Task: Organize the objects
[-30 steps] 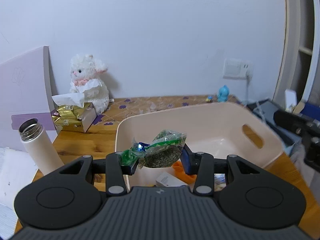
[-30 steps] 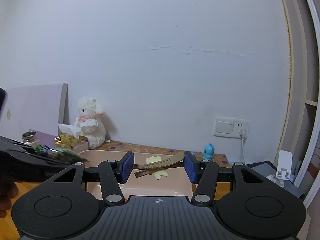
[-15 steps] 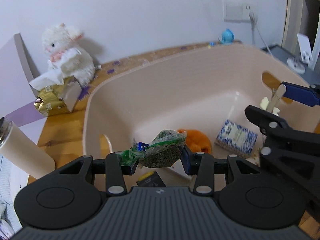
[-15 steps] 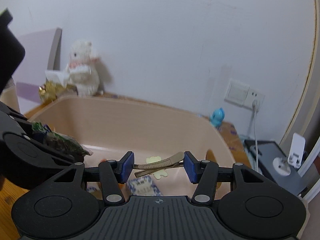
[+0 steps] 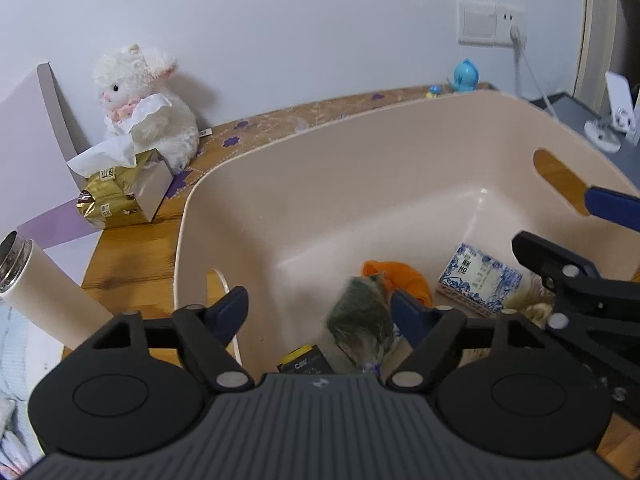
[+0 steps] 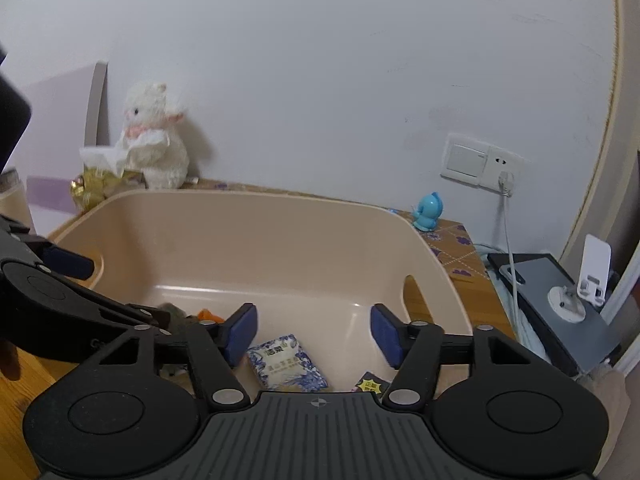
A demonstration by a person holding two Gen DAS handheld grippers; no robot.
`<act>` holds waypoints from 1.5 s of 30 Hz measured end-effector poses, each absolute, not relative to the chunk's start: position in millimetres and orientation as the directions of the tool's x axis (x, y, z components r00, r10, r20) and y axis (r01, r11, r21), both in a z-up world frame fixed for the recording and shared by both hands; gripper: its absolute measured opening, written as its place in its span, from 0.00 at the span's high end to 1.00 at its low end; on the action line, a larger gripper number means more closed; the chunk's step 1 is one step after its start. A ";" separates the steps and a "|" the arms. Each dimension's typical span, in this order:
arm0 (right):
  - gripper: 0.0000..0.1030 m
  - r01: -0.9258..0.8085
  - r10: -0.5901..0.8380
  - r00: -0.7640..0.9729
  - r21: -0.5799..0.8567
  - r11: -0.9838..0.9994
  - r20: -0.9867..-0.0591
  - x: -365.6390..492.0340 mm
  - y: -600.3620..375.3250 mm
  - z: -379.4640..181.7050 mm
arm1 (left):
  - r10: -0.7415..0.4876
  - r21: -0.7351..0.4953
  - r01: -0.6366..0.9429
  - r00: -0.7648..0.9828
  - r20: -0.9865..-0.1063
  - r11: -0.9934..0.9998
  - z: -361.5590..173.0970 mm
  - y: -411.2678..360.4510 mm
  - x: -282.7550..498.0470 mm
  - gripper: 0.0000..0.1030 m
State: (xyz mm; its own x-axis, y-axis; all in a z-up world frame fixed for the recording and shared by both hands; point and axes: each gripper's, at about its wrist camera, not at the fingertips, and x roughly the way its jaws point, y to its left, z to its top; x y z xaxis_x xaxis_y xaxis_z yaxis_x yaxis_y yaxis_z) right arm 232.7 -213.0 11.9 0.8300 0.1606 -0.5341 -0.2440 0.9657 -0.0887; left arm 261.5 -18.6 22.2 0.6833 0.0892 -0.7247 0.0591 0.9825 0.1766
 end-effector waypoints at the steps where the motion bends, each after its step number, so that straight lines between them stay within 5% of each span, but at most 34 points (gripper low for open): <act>1: 0.34 -0.240 0.161 0.833 -0.083 0.967 -0.530 230.1 -215.6 14.5 | 0.090 0.172 0.051 0.687 -0.721 0.984 24.3 -17.1 260.8 0.21; 45: 0.25 -0.265 0.244 0.886 0.003 0.964 -0.394 50.1 -241.3 84.3 | -0.010 0.000 0.012 0.804 -0.595 1.000 91.4 33.2 40.6 0.19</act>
